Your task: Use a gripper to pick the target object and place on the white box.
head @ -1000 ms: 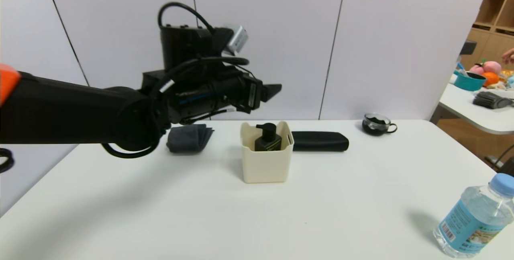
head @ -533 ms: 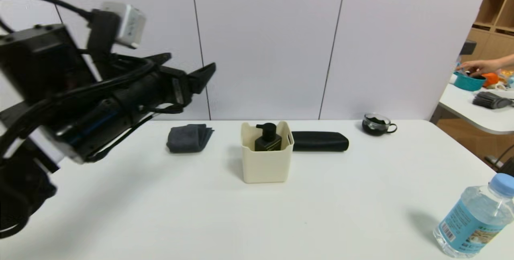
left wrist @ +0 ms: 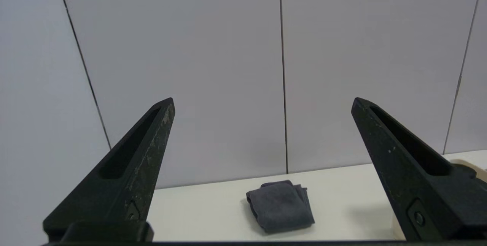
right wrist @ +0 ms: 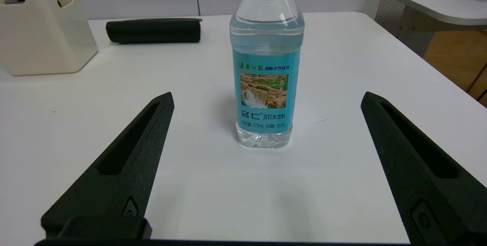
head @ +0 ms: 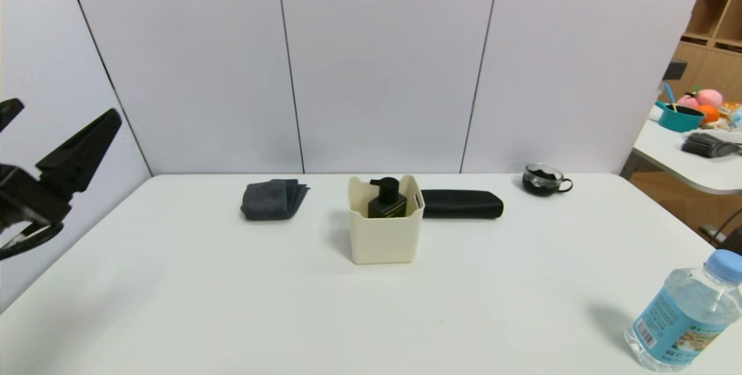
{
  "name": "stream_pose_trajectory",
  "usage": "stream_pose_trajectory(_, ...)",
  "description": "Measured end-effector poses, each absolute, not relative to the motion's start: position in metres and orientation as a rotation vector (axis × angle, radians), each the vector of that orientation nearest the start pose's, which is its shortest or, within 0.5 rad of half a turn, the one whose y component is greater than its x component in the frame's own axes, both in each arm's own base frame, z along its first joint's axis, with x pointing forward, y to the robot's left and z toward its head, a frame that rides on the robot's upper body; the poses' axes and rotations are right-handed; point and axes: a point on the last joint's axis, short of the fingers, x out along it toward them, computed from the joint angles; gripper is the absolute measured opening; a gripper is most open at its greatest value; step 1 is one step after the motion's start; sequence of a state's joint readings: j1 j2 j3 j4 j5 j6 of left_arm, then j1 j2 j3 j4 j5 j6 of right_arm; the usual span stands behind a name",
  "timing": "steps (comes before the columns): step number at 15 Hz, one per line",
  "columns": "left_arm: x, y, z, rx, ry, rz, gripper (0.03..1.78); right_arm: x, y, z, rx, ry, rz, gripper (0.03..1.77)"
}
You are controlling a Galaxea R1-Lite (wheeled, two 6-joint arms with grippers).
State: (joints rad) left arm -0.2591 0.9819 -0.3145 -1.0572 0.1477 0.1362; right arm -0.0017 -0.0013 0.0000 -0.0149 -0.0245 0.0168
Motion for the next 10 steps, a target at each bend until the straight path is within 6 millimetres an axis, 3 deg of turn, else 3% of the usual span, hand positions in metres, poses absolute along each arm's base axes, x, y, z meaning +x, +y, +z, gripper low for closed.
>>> stream_pose_trajectory(6,0.041,-0.002,0.203,0.074,-0.326,0.048,1.69,-0.023,-0.001,0.077,0.017,-0.016,-0.026,1.7)
stream_pose_trajectory(10,-0.006,0.003,0.168,0.093,-0.266,0.081,1.69,-0.023,-0.001,0.077,0.017,-0.016,-0.026,1.7)
